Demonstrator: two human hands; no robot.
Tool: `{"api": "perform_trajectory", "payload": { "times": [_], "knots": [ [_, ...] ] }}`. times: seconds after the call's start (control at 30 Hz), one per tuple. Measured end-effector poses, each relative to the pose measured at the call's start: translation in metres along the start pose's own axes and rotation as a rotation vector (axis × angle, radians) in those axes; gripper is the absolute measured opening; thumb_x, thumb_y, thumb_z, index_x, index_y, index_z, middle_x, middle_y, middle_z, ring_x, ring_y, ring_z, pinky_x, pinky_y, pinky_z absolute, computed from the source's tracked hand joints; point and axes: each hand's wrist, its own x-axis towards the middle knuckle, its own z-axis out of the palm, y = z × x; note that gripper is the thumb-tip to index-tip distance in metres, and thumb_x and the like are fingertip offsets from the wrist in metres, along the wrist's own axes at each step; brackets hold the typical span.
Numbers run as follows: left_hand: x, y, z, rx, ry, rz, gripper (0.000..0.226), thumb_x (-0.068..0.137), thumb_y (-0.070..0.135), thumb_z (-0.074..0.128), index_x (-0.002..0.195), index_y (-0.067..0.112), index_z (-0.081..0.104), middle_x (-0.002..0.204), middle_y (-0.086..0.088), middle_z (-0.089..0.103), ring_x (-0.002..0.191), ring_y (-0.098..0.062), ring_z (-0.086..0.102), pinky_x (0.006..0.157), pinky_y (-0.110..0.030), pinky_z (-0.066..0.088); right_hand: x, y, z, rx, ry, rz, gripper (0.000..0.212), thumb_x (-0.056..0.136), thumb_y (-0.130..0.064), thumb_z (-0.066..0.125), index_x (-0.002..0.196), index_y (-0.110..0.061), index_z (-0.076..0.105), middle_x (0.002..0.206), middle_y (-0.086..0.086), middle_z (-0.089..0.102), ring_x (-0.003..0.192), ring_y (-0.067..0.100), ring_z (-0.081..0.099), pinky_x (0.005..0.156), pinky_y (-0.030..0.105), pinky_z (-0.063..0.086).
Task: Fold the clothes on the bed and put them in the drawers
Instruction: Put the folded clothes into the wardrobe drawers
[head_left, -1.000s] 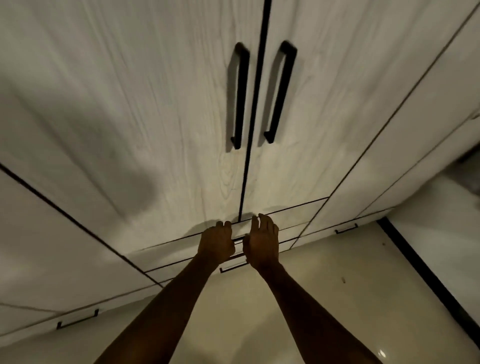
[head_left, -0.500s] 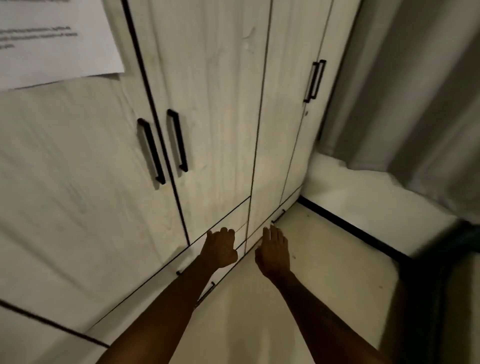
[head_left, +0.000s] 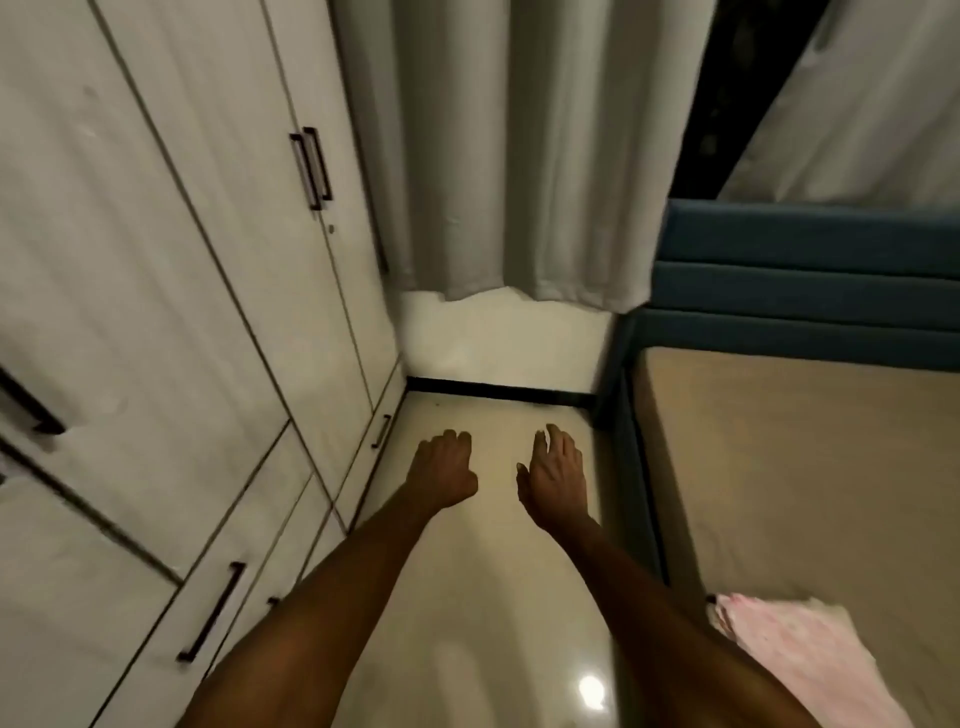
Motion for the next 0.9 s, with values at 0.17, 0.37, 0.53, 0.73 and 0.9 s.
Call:
{"api": "perform_trajectory", "payload": {
  "times": [0.17,0.37,0.53,0.73,0.9],
  "knots": [
    [0.024,0.104,0.01,0.035,-0.033,0.138,0.048,0.083,0.027,0.062,0.128,0.009,0.056,0.122,-0.012,0.06,0.111,-0.033,0.061,0.095,-0.04,0.047,-0.043,0.089,-0.022,-0.02,0.031,0.174,0.061,0.096,-0.034,0.064,0.143,0.003,0.05,0.15,0.026,0.047,0.137,0.041,0.046,0.112,0.049,0.041],
    [0.034,0.218,0.033,0.036,-0.112,0.264,0.049,0.086,0.029,0.062,0.131,0.01,0.056,0.127,-0.013,0.06,0.114,-0.033,0.061,0.097,-0.041,0.048,-0.089,0.195,-0.034,0.012,-0.022,0.365,0.062,0.091,-0.03,0.07,0.138,0.006,0.054,0.139,0.029,0.054,0.123,0.045,0.056,0.1,0.052,0.048],
    [0.037,0.319,0.07,-0.051,-0.198,0.276,0.048,0.085,0.026,0.062,0.13,0.011,0.056,0.126,-0.014,0.06,0.113,-0.035,0.062,0.095,-0.039,0.049,-0.146,0.303,-0.036,-0.035,-0.084,0.433,0.056,0.098,-0.035,0.057,0.142,0.0,0.052,0.149,0.026,0.048,0.133,0.043,0.047,0.109,0.05,0.041],
    [0.014,0.418,0.137,-0.214,-0.366,0.239,0.042,0.089,0.028,0.063,0.124,0.005,0.061,0.126,-0.018,0.061,0.116,-0.038,0.06,0.093,-0.039,0.05,-0.222,0.412,-0.017,-0.03,-0.221,0.549,0.057,0.094,-0.038,0.047,0.132,0.003,0.058,0.136,0.027,0.057,0.121,0.044,0.057,0.096,0.051,0.05],
    [-0.004,0.461,0.204,-0.366,-0.489,0.118,0.048,0.083,0.039,0.062,0.116,0.005,0.065,0.117,-0.016,0.068,0.11,-0.036,0.064,0.077,-0.033,0.045,-0.273,0.478,0.011,-0.013,-0.313,0.635,0.063,0.09,-0.042,0.037,0.125,0.005,0.061,0.125,0.026,0.062,0.107,0.044,0.062,0.087,0.05,0.055]
  ]
}}
